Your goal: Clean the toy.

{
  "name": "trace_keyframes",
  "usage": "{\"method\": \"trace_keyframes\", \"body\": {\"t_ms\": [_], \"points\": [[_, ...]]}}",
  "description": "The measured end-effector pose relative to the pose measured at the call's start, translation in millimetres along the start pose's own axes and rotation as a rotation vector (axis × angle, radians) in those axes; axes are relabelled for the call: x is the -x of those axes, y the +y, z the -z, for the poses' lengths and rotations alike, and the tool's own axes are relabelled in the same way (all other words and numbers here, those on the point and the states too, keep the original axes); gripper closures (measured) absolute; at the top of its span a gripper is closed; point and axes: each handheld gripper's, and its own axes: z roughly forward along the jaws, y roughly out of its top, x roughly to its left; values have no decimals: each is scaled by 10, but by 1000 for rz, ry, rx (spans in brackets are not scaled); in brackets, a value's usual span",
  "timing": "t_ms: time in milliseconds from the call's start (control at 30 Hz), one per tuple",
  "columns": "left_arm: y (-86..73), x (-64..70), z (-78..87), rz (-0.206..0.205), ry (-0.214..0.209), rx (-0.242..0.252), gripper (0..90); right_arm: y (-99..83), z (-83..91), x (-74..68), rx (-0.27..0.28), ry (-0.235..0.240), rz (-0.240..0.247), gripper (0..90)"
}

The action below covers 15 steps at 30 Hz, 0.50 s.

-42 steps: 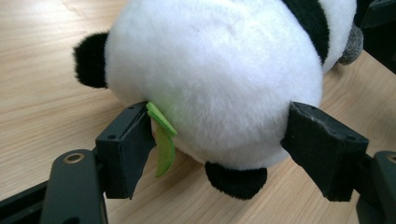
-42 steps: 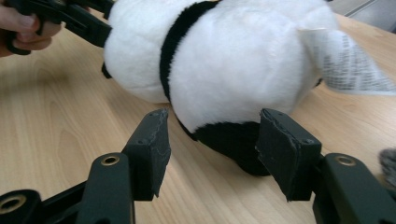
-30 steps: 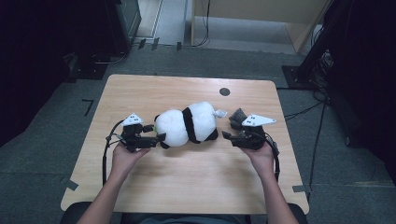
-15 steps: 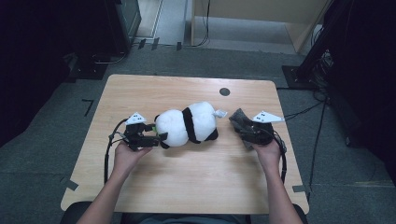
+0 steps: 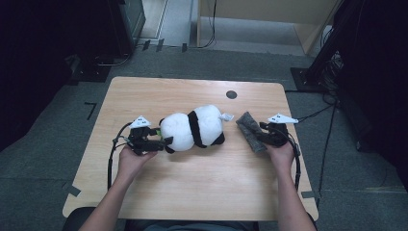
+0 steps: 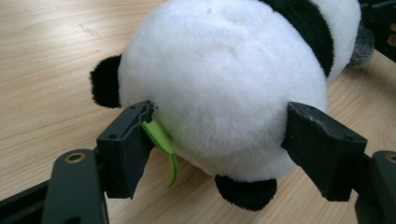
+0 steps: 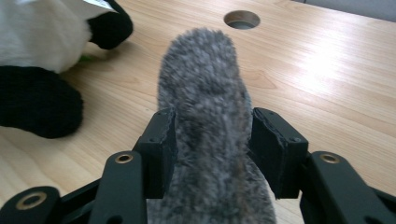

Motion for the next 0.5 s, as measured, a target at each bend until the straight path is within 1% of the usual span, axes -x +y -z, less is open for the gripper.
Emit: {"method": "trace_keyframes", "body": {"t_ms": [100,200,267,300,333,400,433,500], "points": [[-6,-3,-7,3,-1,1,247,-23,-54,38,-15,6,-12,530],[-7,-5,-9,4,-2,1,246,-47,-122,48,-40,28,-17,559],[-9,-8,-12,3,-3,3,246,-51,-145,38,-59,45,-15,627],[-13,-8,-14,1,-2,5,244,-51,-143,25,-61,32,-1,664],[-17,-9,-15,-3,-2,6,240,-48,-136,18,-56,29,2,696],[-22,-8,-17,0,-3,7,237,-49,-133,24,-53,46,-25,735],[-23,-8,-18,-1,-3,8,236,-53,-142,26,-59,53,-30,743],[-25,-6,-20,-6,2,10,229,-55,-162,13,-77,43,-38,755]]}}
